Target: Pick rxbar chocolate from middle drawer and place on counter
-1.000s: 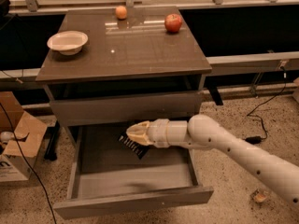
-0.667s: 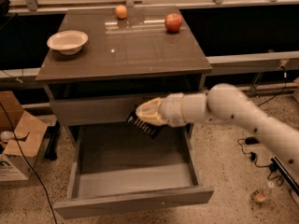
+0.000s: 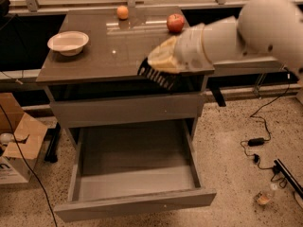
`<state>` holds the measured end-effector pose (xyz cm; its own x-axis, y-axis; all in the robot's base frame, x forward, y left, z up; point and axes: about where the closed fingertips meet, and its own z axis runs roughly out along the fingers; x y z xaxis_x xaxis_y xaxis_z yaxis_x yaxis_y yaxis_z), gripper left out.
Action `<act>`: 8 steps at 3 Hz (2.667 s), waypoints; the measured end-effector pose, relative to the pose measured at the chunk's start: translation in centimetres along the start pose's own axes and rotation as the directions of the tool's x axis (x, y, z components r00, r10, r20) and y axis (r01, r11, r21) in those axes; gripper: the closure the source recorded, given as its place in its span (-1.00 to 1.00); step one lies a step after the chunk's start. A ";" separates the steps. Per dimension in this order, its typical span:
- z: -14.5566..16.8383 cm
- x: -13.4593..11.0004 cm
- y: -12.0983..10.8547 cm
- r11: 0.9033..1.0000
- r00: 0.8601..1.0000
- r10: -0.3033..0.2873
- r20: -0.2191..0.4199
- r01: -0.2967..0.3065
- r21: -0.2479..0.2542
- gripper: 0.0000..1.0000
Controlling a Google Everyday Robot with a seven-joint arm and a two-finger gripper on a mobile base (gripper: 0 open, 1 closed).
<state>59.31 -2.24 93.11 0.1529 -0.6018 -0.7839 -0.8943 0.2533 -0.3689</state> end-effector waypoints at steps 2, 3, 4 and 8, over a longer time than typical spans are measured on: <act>-1.2 -7.0 -6.4 0.998 0.999 -0.044 -0.015 0.045 0.037 1.00; -1.4 -6.7 -6.4 0.998 0.999 -0.041 -0.017 0.042 0.040 1.00; -0.3 -6.7 -7.1 0.997 0.998 -0.052 -0.033 0.054 0.054 1.00; 11.0 -1.3 -12.3 0.996 0.997 -0.016 -0.080 0.023 0.085 0.61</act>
Offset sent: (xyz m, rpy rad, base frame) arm 0.0274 0.0035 0.0448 -0.0516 -0.0076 -0.0214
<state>74.70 3.76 93.13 0.1334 -0.6641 -0.7356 -0.8517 0.3027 -0.4278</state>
